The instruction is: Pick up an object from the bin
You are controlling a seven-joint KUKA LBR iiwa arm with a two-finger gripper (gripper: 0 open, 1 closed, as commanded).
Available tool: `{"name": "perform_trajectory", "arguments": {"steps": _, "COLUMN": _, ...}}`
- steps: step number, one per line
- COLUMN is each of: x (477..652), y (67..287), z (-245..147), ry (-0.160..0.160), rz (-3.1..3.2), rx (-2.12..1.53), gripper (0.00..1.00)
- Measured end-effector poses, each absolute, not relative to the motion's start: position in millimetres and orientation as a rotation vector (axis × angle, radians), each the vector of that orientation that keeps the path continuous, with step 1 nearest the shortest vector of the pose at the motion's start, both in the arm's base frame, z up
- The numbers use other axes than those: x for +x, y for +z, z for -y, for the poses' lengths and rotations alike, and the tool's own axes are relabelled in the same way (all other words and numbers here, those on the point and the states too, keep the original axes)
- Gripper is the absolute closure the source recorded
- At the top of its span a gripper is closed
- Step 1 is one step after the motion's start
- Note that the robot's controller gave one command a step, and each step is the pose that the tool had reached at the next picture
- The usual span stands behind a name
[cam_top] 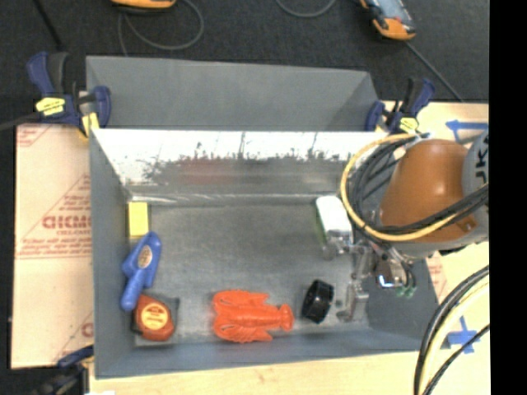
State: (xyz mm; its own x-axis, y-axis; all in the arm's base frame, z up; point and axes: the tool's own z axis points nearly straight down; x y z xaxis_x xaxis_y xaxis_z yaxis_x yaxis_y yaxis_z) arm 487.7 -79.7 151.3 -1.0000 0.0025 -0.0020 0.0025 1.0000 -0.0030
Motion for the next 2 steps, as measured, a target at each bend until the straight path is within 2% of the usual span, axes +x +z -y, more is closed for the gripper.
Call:
{"name": "perform_trajectory", "arguments": {"steps": 1, "x": 493.9, "y": 111.3, "z": 86.0, "ry": -0.005, "rz": -3.132, "rx": -0.132, "gripper": 0.0}}
{"name": "perform_trajectory", "arguments": {"steps": 2, "x": 482.8, "y": 87.3, "z": 63.3, "ry": 0.003, "rz": -3.14, "rx": -0.039, "gripper": 0.0}}
